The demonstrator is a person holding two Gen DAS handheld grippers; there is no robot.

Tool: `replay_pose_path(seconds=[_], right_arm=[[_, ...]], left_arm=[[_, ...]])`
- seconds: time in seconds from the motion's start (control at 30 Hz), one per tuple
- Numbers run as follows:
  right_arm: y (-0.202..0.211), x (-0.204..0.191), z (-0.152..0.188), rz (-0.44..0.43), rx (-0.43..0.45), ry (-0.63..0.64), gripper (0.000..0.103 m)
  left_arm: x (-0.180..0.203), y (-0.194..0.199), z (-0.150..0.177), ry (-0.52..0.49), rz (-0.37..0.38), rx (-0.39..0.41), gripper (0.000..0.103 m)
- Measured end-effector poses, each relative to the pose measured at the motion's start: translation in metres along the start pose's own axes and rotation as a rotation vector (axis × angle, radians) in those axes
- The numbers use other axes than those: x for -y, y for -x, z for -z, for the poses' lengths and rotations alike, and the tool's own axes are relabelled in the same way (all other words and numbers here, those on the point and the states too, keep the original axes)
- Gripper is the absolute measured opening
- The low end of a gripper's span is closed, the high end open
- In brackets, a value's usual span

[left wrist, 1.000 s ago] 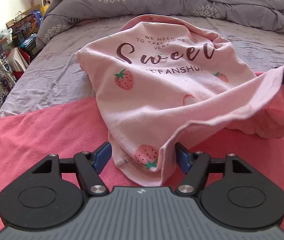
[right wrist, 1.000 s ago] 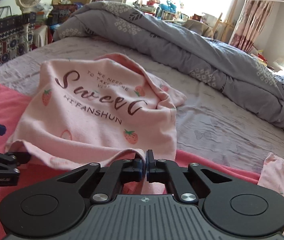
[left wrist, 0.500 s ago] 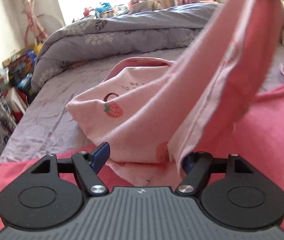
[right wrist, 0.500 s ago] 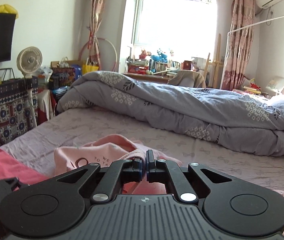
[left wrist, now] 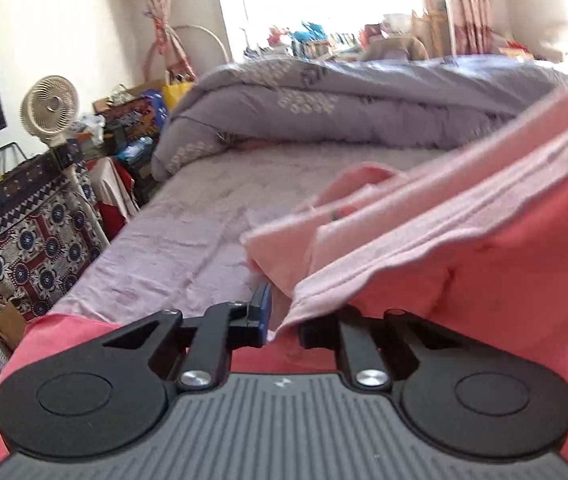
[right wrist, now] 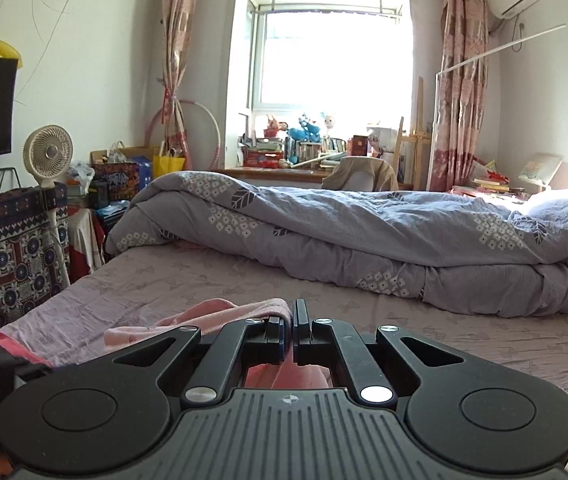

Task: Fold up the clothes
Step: 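Lift the shirt hem upward with both grippers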

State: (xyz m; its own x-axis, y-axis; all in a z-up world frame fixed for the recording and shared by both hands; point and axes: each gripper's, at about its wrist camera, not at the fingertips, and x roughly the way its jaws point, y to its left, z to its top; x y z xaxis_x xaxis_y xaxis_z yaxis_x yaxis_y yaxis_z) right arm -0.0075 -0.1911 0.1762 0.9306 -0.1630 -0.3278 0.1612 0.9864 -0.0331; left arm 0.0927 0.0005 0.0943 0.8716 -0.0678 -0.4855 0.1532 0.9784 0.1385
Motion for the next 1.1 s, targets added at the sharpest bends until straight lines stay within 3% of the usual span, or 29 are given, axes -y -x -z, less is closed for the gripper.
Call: replay_pose_path(seconds=[0.27, 0.4, 0.43, 0.47, 0.5, 0.63, 0.77, 0.9, 1.1], right_arm=[[0.019, 0.012, -0.018, -0.002, 0.071, -0.077, 0.005], [0.032, 0.022, -0.027, 0.013, 0.089, -0.089, 0.012], [0.029, 0.021, -0.021, 0.028, 0.068, -0.075, 0.021], [0.024, 0.02, -0.01, 0.038, 0.032, -0.084, 0.039], [0.016, 0.02, 0.002, 0.04, -0.021, -0.101, 0.046], [-0.02, -0.003, 0.078, -0.002, -0.288, -0.095, 0.048], [-0.026, -0.044, 0.144, -0.032, -0.451, 0.022, 0.048], [-0.018, -0.073, 0.177, -0.008, -0.499, 0.112, 0.048], [-0.019, -0.087, 0.189, 0.089, -0.447, 0.31, 0.053]], left_arm=[[-0.027, 0.056, -0.038, 0.007, 0.025, 0.133, 0.015], [-0.038, 0.089, -0.047, -0.045, -0.071, 0.221, 0.015], [-0.04, 0.09, -0.047, -0.044, -0.09, 0.212, 0.015], [-0.043, 0.089, -0.046, -0.039, -0.102, 0.196, 0.015], [-0.046, 0.085, -0.045, -0.034, -0.112, 0.177, 0.015], [-0.052, 0.074, -0.032, -0.007, -0.117, 0.085, 0.015], [-0.065, 0.07, -0.012, 0.0, -0.154, 0.009, 0.016], [-0.075, 0.067, 0.001, 0.0, -0.179, -0.032, 0.023], [-0.08, 0.063, 0.008, -0.012, -0.188, -0.051, 0.027]])
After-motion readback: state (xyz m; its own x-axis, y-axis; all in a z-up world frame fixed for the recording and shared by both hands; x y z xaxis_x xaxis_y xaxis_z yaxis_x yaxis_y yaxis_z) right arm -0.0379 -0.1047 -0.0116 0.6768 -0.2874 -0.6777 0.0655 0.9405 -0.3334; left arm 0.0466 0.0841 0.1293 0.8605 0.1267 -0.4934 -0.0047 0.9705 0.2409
